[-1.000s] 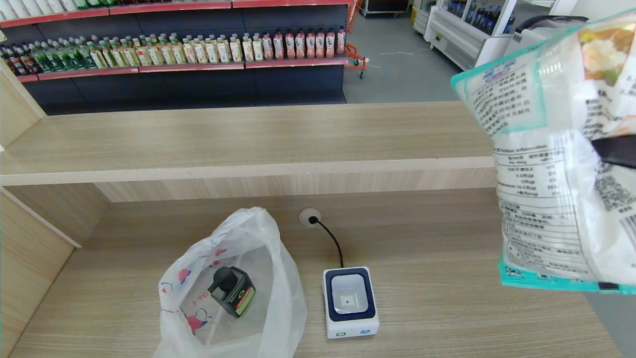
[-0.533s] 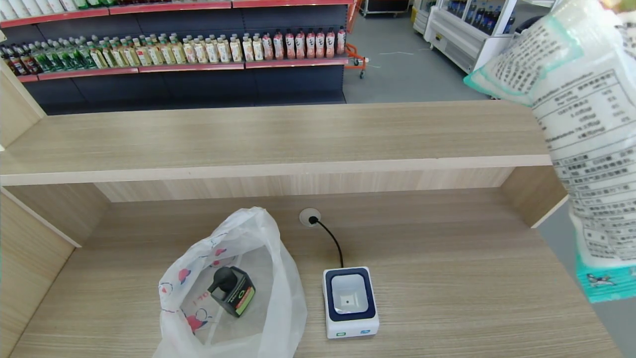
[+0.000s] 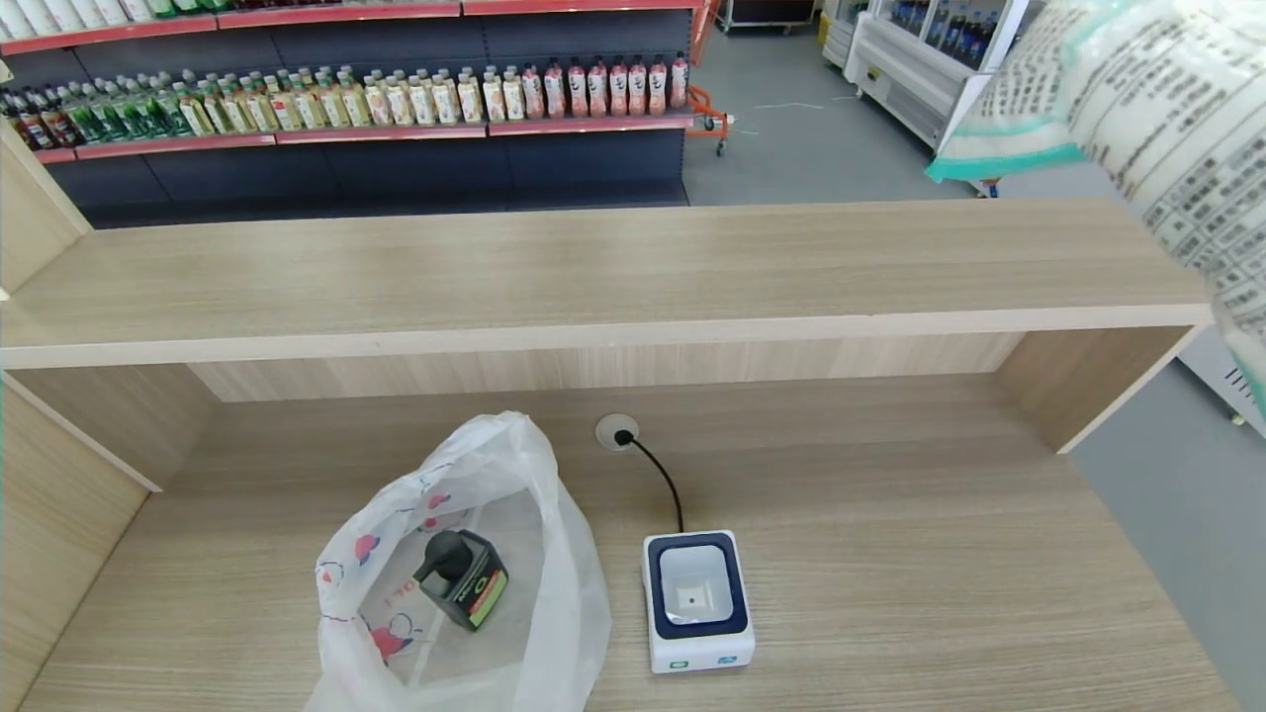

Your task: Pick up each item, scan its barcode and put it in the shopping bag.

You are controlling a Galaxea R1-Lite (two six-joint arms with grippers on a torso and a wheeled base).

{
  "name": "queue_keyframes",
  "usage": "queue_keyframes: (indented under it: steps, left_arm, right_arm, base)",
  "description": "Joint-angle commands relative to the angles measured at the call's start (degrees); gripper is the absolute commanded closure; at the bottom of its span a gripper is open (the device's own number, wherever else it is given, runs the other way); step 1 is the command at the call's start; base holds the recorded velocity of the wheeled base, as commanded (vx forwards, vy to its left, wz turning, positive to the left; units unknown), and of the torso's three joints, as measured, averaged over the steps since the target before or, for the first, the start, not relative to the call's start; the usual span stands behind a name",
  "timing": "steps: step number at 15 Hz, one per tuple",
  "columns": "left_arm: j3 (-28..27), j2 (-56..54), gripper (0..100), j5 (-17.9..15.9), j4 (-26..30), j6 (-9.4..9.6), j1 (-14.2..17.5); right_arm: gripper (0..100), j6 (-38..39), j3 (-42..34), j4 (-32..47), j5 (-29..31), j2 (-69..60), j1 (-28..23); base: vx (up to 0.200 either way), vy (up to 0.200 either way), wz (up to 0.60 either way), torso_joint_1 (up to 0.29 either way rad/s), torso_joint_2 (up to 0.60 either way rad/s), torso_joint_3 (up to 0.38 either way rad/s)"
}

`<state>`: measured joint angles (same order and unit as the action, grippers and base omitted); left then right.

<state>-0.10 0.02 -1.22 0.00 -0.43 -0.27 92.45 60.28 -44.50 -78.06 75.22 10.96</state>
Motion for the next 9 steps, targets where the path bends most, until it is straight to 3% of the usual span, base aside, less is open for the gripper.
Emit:
queue_keyframes:
  steps: [1, 3, 5, 6, 9]
  left_arm:
    - [0.01, -0.02, 0, -0.01, 0.00, -0.01, 0.00]
    - [0.01, -0.02, 0, -0.01, 0.00, -0.01, 0.00]
    - [0.01, -0.02, 0, -0.01, 0.00, -0.01, 0.00]
    - [0.01, -0.02, 0, -0.01, 0.00, -0.01, 0.00]
    - [0.01, -0.02, 0, -0.01, 0.00, -0.01, 0.00]
  right_arm:
    - [100, 0.71, 1.59, 0.90, 0.19, 0.02, -0.41]
    - [100, 2.03, 1.59, 1.43, 1.50, 0.02, -0.68]
    - [100, 1.77, 1.68, 1.25, 8.45, 0.02, 0.99]
    - [100, -0.87, 1.50, 1.08, 8.71, -0.07, 1.52]
    - [100, -22.05, -0.08, 1.25, 8.89, 0.02, 1.26]
  base:
    - [0.000, 0.000, 0.00, 0.000, 0.00, 0.000]
    - [0.000, 0.000, 0.00, 0.000, 0.00, 0.000]
    - [0.000, 0.000, 0.00, 0.000, 0.00, 0.000]
    - [0.000, 0.000, 0.00, 0.000, 0.00, 0.000]
    - [0.000, 0.000, 0.00, 0.000, 0.00, 0.000]
